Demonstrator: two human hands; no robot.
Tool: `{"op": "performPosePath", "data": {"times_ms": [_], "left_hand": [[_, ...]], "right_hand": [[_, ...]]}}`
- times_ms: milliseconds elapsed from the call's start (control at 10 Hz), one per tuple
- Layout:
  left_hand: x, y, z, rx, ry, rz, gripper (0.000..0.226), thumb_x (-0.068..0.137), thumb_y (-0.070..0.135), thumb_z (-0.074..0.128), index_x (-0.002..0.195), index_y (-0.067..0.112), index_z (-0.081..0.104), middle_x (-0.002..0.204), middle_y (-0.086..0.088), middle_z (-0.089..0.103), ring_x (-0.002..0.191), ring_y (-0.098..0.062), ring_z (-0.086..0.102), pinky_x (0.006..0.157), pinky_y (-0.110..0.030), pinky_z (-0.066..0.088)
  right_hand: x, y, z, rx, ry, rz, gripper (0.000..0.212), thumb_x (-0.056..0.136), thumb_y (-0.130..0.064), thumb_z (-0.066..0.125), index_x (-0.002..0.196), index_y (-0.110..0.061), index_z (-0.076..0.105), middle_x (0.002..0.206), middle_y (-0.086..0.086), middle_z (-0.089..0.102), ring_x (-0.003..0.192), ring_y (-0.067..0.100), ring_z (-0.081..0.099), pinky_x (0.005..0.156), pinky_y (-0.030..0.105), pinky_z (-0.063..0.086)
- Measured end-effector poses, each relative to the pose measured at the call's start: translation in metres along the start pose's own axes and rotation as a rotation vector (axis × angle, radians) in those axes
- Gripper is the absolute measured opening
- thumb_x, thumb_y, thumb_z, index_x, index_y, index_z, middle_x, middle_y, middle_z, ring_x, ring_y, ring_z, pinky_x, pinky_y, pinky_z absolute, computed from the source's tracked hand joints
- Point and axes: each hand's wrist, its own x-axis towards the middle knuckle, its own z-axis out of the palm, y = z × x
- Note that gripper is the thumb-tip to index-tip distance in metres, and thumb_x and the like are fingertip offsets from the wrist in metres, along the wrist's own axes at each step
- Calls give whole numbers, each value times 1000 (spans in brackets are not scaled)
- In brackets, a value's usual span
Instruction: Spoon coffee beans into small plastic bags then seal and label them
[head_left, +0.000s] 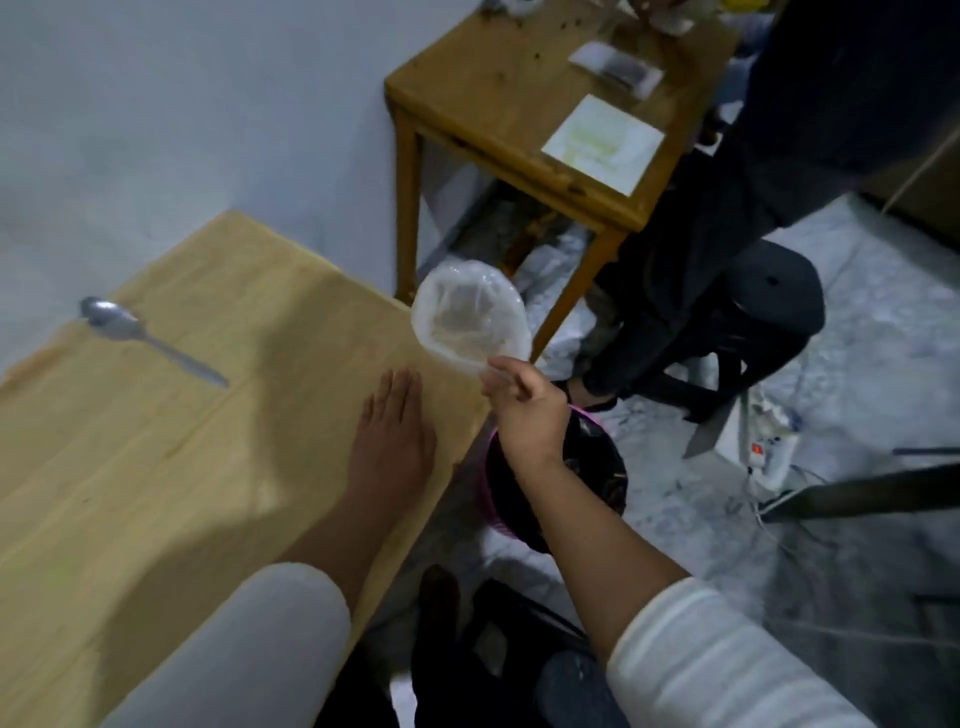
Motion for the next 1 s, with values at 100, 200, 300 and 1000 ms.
{"op": "performPosePath", "data": {"times_ms": [100,200,300,1000], "left_hand": [[20,25,18,33,-19,59,65,87,30,21,135,-10,41,139,-28,42,130,-43,39,102,-56,33],[31,44,31,73,11,48,63,90,32,22,135,-8,41,140,-27,42,130,-42,41,102,-57,32],[33,47,41,99,63,28,56,93,28,28,135,-6,43,139,-26,44,129,-41,42,102,-56,31],[19,32,47,-2,70,81,58,88,30,30,132,-5,46,139,-23,46,131,-37,40,104,-52,32]], "right_hand": [[10,22,-34,15,129,44,18,85,-14,66,85,-32,69,83,12,71,82,30,67,79,33,57],[14,51,-61,46,210,123,11,84,-15,68,93,-21,71,83,4,71,81,25,68,79,30,56],[14,81,-80,83,282,189,11,85,-14,68,94,-17,71,84,4,70,81,19,67,80,29,56],[-17,165,-113,-325,-106,465,14,87,-12,65,100,-14,70,101,13,68,97,18,61,91,28,44]]}}
